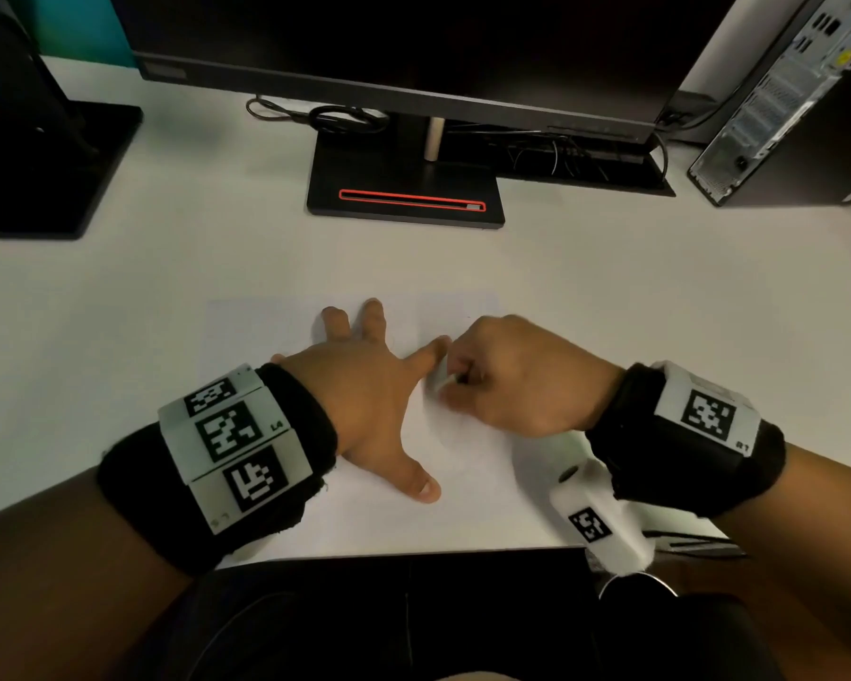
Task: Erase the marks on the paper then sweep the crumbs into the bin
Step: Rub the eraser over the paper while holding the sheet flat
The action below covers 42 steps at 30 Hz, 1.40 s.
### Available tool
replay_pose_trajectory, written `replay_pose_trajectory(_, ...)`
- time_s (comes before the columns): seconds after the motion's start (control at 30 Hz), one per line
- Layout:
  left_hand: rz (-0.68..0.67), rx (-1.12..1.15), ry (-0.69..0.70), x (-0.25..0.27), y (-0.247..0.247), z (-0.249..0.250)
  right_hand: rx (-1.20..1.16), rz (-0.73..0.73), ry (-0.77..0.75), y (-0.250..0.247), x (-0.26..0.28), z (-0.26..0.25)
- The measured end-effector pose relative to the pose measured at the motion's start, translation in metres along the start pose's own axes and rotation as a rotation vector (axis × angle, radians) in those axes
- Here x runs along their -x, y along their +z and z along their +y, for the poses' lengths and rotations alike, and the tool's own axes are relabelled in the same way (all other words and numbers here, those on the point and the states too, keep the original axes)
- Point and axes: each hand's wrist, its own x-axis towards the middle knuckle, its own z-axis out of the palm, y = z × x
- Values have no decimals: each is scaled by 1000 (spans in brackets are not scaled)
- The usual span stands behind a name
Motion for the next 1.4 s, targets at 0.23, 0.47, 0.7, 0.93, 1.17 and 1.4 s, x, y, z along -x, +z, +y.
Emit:
replay_pose_trajectory(0.23,-4,-3,-7,0,-1,1,13,39,44,-2,9,11)
replay_pose_trajectory(0.47,8,-22,1,2,-2,1,-12,26,43,0,19,13)
replay_pose_trajectory(0.7,1,-10,0,4,-2,2,-9,29,69,-4,19,17)
replay_pose_trajectory(0.93,9,-17,8,4,-2,1,-27,18,67,-3,24,22)
replay_pose_trajectory(1.17,8,-32,3,5,-3,2,-30,5,57,-2,18,15)
replay_pose_trajectory(1.4,21,-3,23,2,0,0,-26,-23,45,0,17,12)
